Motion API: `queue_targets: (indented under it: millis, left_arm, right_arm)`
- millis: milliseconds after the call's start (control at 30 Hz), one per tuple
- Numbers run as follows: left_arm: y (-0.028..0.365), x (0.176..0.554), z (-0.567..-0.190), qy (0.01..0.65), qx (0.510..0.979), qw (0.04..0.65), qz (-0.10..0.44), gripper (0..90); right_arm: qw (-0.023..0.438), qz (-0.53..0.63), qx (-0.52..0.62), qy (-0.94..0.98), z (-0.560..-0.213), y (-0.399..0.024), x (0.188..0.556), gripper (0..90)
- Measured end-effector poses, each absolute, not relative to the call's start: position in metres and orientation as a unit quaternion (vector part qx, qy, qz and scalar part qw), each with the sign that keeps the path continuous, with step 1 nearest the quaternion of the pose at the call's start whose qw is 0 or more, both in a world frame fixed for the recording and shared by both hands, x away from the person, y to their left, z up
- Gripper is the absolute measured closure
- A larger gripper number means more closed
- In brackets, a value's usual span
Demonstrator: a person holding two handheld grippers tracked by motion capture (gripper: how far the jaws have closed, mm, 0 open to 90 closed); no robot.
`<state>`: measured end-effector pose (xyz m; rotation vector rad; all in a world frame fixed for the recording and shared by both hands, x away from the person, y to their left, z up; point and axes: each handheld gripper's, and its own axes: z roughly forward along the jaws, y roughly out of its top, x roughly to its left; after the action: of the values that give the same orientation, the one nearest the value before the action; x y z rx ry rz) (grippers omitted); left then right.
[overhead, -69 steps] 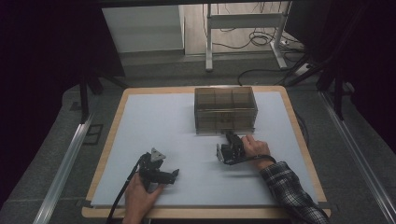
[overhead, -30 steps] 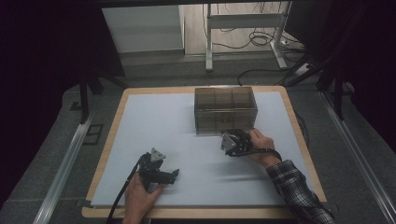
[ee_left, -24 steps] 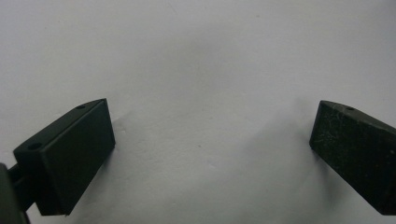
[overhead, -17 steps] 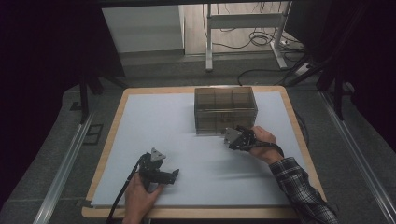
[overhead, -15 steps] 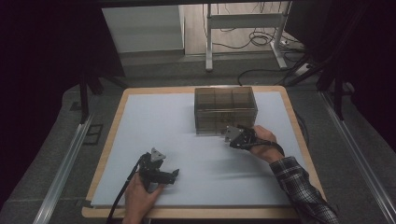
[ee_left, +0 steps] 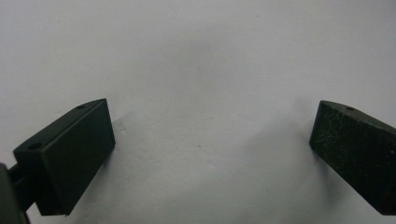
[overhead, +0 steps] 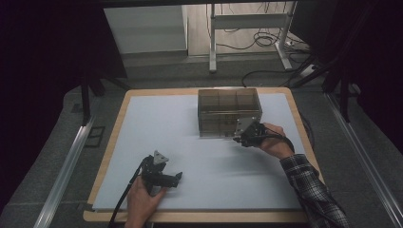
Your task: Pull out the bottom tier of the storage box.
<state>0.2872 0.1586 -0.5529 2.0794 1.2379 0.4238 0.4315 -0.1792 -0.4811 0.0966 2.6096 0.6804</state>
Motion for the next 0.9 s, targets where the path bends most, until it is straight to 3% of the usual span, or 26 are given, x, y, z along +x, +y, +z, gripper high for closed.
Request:
queue_targets:
  millis: [467,900]
  left_arm:
    - [0.159,0.287,-0.553,0.475,0.797,0.336,0.162,0.0]
    - [0.159,0.287,-0.553,0.475,0.797,0.336,0.162,0.0]
  right_arm:
    - [0.183,0.246,0.037,0.951,-0.467,-0.196,0.456,63.1]
    - [0.137,0.213,0.016,0.967,-0.479,-0.207,0.484,72.9]
